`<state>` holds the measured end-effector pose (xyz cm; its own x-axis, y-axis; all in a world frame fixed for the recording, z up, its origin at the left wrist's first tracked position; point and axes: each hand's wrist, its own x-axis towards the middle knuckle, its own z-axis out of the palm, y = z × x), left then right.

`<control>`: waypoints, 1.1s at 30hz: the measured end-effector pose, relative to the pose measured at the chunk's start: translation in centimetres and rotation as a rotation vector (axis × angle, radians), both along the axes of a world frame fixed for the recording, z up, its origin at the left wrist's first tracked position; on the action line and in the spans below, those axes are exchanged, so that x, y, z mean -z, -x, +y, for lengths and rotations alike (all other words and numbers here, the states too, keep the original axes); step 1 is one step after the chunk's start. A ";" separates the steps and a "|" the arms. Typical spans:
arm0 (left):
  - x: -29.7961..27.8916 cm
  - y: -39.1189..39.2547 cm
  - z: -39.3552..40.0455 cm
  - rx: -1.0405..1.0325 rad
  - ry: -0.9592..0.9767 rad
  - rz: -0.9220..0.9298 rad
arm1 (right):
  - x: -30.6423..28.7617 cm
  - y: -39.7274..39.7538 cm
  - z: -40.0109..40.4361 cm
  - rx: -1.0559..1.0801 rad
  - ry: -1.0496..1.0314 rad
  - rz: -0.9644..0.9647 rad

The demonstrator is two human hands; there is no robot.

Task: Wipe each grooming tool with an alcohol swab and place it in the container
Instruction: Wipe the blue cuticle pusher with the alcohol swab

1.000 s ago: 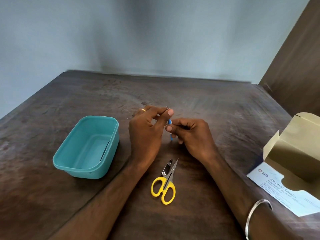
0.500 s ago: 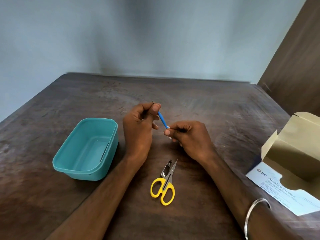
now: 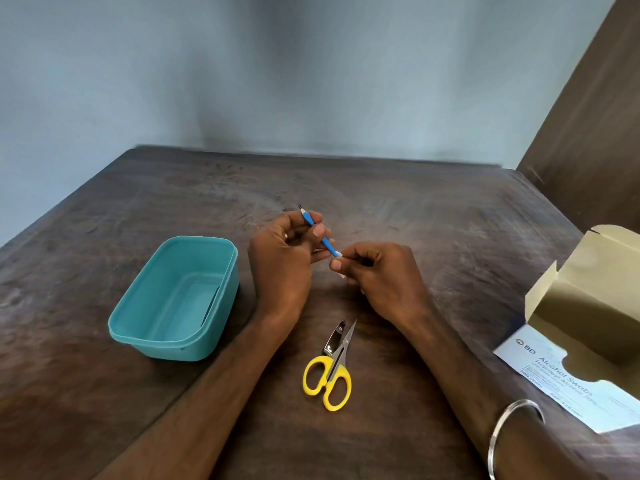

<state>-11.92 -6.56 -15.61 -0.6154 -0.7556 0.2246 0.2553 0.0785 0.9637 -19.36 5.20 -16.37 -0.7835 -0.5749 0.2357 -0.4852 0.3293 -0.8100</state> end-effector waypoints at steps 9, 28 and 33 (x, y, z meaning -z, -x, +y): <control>0.1 0.1 -0.8 0.111 -0.084 0.029 | -0.2 0.0 0.2 -0.062 -0.021 -0.017; 0.1 0.1 -0.5 0.156 -0.209 0.043 | -0.5 -0.3 0.3 -0.030 0.038 -0.098; 0.0 0.0 -0.9 0.254 -0.250 0.088 | -0.6 -0.1 0.4 -0.032 0.074 -0.174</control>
